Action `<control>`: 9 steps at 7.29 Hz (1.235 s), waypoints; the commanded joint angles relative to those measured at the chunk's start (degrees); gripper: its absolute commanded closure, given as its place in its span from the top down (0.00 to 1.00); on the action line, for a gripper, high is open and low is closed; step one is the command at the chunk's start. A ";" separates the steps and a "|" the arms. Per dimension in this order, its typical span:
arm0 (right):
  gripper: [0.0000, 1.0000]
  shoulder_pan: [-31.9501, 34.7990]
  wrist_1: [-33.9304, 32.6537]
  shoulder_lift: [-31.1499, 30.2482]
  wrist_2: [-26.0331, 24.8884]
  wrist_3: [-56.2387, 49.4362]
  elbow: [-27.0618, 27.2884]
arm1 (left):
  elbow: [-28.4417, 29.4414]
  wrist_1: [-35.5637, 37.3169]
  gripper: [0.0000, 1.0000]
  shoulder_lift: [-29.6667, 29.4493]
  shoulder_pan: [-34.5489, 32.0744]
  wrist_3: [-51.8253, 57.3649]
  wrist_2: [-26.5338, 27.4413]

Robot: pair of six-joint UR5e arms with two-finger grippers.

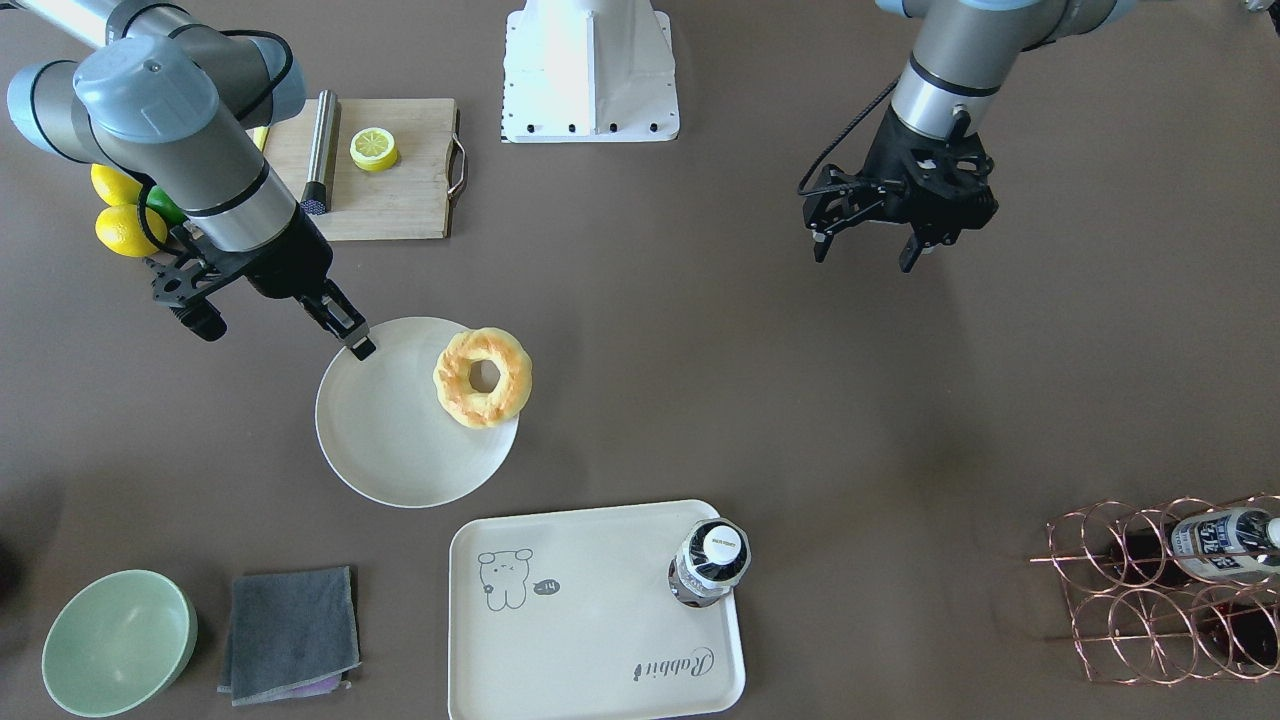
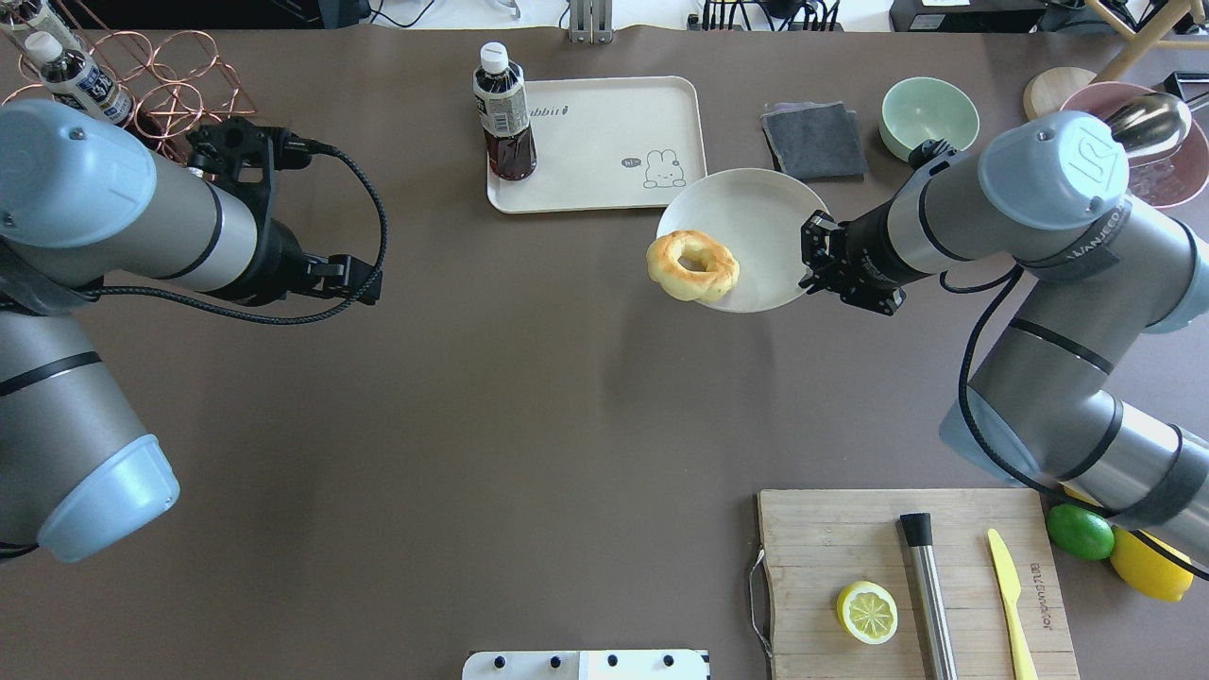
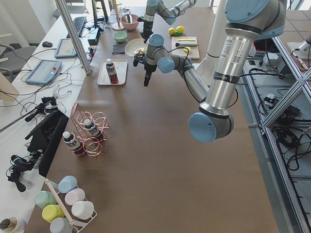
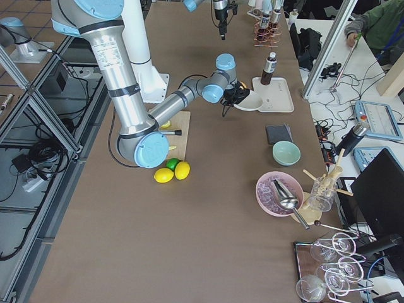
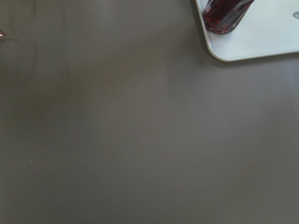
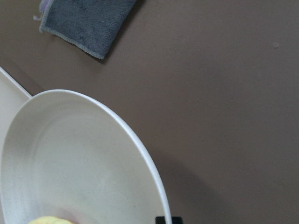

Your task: Place donut on tray

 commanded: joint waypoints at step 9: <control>1.00 -4.02 16.75 31.46 -15.10 16.74 -43.25 | 0.82 -11.44 0.98 11.75 -6.15 6.97 -5.58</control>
